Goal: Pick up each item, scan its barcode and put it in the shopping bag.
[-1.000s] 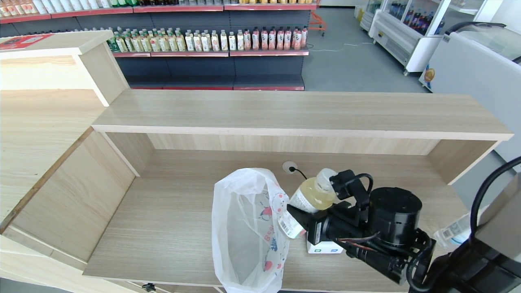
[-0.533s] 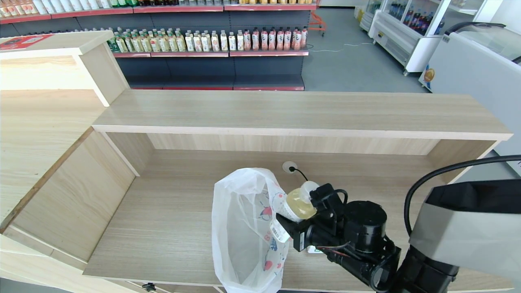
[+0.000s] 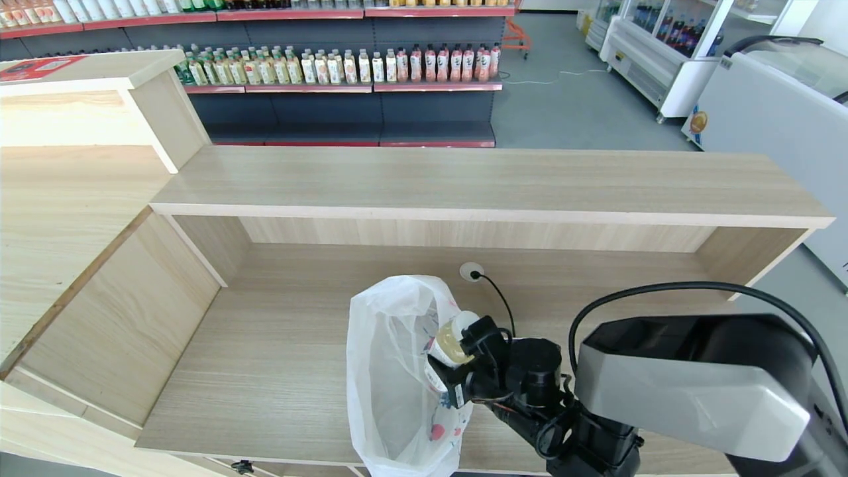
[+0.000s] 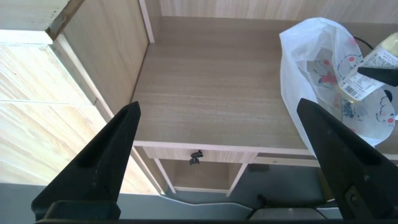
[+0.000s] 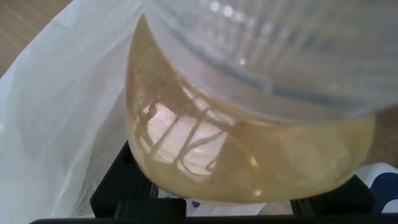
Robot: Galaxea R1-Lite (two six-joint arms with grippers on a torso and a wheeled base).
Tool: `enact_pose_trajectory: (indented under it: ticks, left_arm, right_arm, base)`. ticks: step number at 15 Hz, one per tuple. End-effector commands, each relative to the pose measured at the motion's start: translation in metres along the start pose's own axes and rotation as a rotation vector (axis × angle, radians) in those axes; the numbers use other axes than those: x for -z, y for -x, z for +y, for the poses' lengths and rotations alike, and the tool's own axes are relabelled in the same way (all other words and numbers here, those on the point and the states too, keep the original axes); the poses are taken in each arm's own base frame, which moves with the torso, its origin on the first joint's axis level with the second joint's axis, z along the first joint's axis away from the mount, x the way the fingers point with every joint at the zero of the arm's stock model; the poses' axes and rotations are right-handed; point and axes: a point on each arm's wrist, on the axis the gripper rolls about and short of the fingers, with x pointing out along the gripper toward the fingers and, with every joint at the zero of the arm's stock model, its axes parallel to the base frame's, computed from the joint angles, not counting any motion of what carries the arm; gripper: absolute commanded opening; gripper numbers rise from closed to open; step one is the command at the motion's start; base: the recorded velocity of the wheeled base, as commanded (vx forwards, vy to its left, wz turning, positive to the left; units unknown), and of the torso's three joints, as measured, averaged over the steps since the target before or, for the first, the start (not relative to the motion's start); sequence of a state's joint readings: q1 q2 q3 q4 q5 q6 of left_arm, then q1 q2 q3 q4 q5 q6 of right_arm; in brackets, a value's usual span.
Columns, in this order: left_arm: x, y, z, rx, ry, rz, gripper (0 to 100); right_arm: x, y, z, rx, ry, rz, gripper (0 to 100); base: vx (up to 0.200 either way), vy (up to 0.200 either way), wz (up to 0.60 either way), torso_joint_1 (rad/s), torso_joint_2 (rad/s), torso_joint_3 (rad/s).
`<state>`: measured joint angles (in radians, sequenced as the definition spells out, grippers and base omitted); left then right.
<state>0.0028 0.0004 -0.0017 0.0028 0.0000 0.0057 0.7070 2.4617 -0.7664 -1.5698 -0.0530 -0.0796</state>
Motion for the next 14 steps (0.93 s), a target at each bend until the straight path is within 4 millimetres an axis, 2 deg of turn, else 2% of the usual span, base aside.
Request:
enact_pose_trajectory:
  ticks: [1, 5, 6, 8, 10, 14]
  left_arm:
    - [0.000, 0.000, 0.000, 0.000, 0.000, 0.000, 100]
    - [0.000, 0.000, 0.000, 0.000, 0.000, 0.000, 100]
    - [0.000, 0.000, 0.000, 0.000, 0.000, 0.000, 100]
    - [0.000, 0.000, 0.000, 0.000, 0.000, 0.000, 100]
    - [0.000, 0.000, 0.000, 0.000, 0.000, 0.000, 100]
    - [0.000, 0.000, 0.000, 0.000, 0.001, 0.000, 100]
  right_arm:
    - [0.015, -0.014, 0.004, -0.006, 0.013, 0.001, 0]
    - [0.026, -0.025, 0.007, -0.008, 0.041, -0.004, 0]
    - [0.028, -0.025, 0.007, -0.009, 0.041, 0.001, 100]
    - [0.031, -0.025, 0.007, -0.011, 0.041, 0.007, 100]
    - [0.025, -0.025, 0.007, -0.013, 0.023, -0.007, 100]
    - [-0.036, -0.013, 0.004, -0.017, -0.185, -0.109, 100]
  base:
    - [0.000, 0.000, 0.00, 0.000, 0.00, 0.000]
    - [0.000, 0.000, 0.00, 0.000, 0.00, 0.000]
    - [0.000, 0.000, 0.00, 0.000, 0.00, 0.000]
    - [0.000, 0.000, 0.00, 0.000, 0.00, 0.000]
    - [0.000, 0.000, 0.00, 0.000, 0.00, 0.000]
    - [0.000, 0.000, 0.00, 0.000, 0.00, 0.000]
